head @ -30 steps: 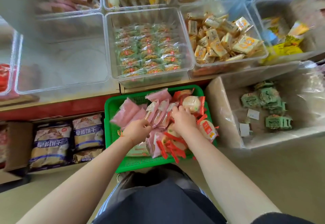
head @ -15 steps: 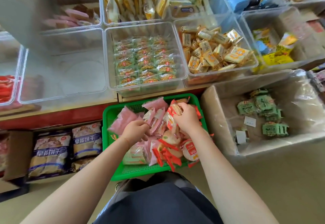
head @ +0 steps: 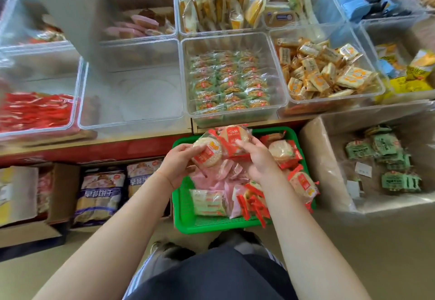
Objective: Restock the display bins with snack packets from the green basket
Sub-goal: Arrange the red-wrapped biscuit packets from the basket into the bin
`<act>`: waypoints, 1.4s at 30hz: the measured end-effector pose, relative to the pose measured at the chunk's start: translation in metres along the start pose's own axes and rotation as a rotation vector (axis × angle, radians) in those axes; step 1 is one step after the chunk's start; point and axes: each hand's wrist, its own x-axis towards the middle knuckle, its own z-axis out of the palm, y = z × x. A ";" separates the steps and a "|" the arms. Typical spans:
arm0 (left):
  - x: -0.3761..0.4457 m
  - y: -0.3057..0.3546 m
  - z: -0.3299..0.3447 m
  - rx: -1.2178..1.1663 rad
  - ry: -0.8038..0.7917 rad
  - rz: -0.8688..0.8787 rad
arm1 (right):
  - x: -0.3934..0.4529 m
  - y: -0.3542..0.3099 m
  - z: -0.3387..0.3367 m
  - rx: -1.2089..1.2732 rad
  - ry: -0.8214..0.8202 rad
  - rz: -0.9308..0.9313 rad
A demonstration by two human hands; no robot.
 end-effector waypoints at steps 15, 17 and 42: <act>-0.050 0.050 -0.354 -0.156 -0.136 0.105 | -0.023 0.163 0.319 -0.099 -0.080 -0.072; -0.049 0.061 -0.400 -0.113 -0.057 0.138 | -0.026 0.185 0.364 -0.129 -0.114 -0.056; -0.007 0.129 -0.487 0.256 -0.101 0.072 | 0.036 0.189 0.484 -0.229 -0.226 -0.079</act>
